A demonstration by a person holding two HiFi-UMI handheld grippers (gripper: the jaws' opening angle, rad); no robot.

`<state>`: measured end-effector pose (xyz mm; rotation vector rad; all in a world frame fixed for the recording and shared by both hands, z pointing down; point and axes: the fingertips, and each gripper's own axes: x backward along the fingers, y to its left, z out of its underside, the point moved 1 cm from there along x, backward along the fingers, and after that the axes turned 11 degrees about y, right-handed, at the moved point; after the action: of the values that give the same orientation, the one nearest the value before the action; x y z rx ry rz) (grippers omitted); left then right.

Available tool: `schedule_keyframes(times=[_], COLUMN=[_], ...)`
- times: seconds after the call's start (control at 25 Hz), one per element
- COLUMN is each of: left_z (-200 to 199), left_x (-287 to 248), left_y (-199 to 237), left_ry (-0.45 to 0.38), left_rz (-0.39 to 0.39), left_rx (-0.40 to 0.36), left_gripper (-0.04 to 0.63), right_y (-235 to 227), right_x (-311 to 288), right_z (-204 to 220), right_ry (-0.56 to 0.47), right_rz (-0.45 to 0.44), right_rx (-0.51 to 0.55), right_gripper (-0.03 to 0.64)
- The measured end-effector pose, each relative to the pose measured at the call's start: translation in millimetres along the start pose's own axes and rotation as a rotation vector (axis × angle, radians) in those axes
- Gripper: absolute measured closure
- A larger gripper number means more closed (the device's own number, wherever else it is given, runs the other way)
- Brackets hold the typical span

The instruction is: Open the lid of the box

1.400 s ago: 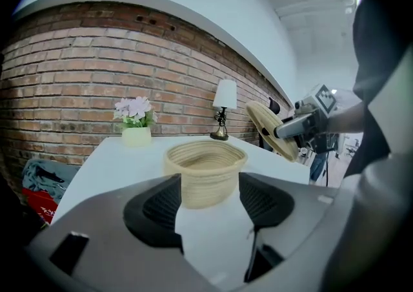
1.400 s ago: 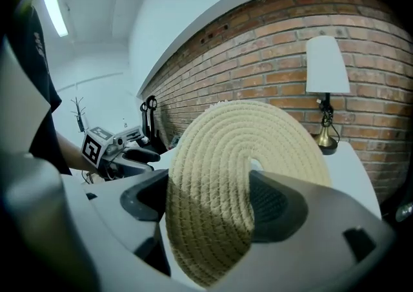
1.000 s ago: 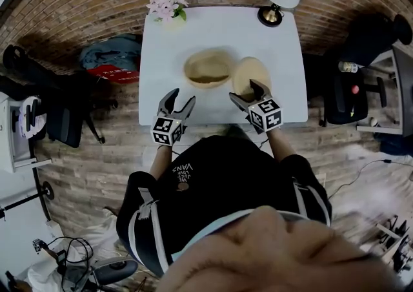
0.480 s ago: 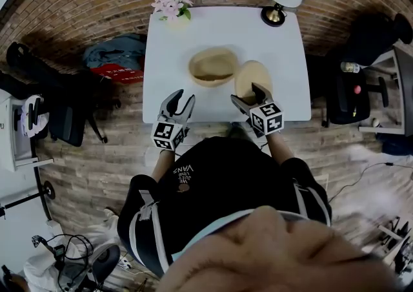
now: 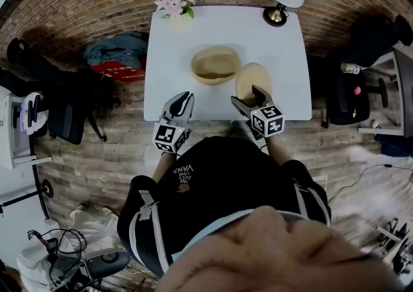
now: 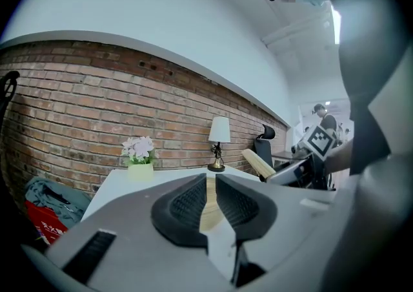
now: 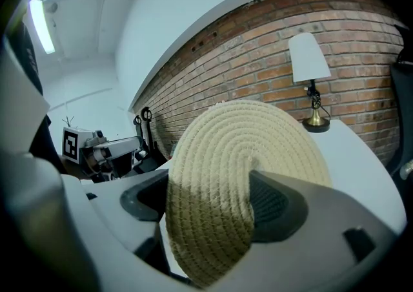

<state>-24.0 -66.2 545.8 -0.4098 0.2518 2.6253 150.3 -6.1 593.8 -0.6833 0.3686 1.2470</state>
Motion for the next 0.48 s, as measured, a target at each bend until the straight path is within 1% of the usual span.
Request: schedule_keyframes(times=[0.16,0.32,0.48], left_z=[-0.6,2.6,1.7], left_x=[2.7,4.7,5.5], left_y=[-1.1,-3.3,-3.3], left_ry=[-0.003,0.004,0.001], left_rz=[0.001,0.002,0.011], left_rx=[-0.001,0.004,0.005], left_gripper=[0.554,0.579,0.583], right_y=[2.6,4.3,5.8], right_x=[0.0,0.4,-0.7], right_z=[4.4,10.4,13.3], right_ry=[0.011,0.024,0.039], right_rz=[0.009,0.016,0.028], right_rx=[-0.016,-0.023,-0.024], right_gripper=[0.268,0.268,0.268])
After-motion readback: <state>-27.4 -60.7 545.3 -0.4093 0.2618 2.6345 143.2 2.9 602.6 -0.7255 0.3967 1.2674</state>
